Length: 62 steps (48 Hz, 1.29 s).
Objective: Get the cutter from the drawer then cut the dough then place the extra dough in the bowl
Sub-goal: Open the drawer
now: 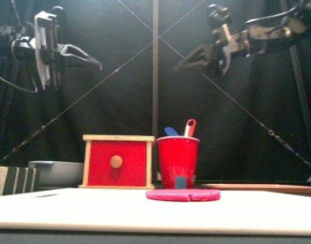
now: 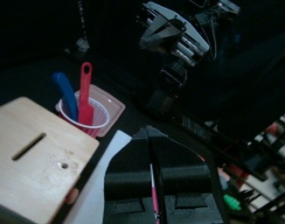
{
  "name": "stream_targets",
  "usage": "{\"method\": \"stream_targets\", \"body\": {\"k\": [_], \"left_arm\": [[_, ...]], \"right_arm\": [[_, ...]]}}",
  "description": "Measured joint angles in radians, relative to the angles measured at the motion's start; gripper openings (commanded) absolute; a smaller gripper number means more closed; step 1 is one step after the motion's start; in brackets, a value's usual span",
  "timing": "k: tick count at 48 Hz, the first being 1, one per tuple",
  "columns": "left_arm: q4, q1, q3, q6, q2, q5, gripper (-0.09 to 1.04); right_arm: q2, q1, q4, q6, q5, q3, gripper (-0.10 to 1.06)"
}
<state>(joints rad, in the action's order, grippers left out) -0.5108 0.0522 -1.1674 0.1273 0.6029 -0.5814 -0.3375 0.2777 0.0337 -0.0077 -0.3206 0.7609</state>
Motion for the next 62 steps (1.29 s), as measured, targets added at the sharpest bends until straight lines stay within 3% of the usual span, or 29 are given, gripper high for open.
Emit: {"method": "stream_targets", "body": {"k": [11,25,52,62], "left_arm": [[-0.140,0.094,0.009,0.083,-0.066,-0.029,0.06],[-0.357,0.104,0.020,0.216,-0.104,-0.089,0.05],[-0.382,0.118,0.054,0.336,-0.308,-0.141,0.06],[-0.362,0.127,0.057,0.417,-0.345,-0.161,0.22]], "right_arm": [[0.310,0.006,0.091,0.015,-0.002,-0.207,0.06],[0.571,0.020,0.114,0.018,-0.005,-0.374,0.06],[0.643,0.025,0.092,0.026,-0.003,-0.367,0.06],[0.641,0.025,0.091,0.026,-0.002,-0.351,0.06]]}}
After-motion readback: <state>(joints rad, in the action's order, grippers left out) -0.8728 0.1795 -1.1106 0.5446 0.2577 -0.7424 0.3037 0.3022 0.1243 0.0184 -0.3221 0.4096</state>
